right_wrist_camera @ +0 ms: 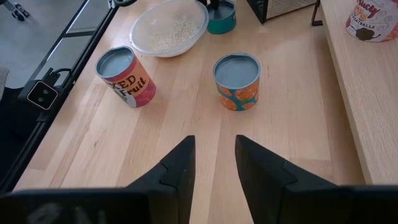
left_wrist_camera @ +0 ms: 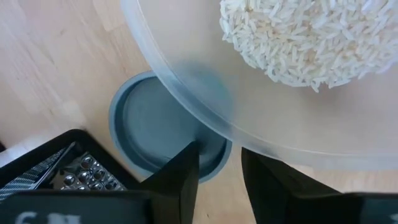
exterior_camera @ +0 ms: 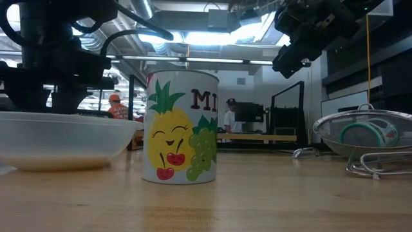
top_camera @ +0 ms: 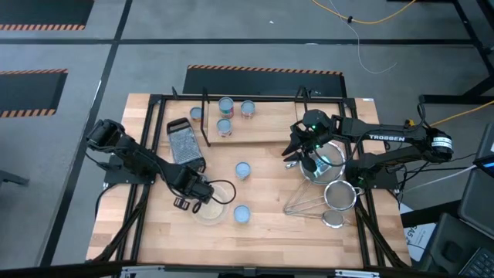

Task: Pick and place cans onto a shelf
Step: Put the blue tuna fish can on the shelf

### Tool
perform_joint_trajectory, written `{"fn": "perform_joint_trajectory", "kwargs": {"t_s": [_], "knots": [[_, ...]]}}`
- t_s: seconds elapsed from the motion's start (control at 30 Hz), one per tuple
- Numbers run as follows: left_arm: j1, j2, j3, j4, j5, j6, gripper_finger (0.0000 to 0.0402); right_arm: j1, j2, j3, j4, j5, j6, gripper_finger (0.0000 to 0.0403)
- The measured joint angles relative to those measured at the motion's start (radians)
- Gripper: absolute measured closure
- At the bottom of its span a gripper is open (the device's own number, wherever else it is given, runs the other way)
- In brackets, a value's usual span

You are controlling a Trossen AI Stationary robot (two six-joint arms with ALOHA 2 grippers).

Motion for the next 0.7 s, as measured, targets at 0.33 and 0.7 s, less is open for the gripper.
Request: {"fn": "perform_joint_trajectory", "kwargs": {"t_s": [0.33, 0.7], "knots": [[0.000, 0.000, 0.000, 0.006, -0.001, -0.002, 0.0365, 0.000, 0.000, 0.000, 0.000, 0.000, 0.000, 0.0285], [-0.002, -0.001, 0.001, 0.008, 0.000, -0.048, 0.0392, 0.000, 0.000, 0.000, 0.000, 0.000, 0.000, 0.0285]]}}
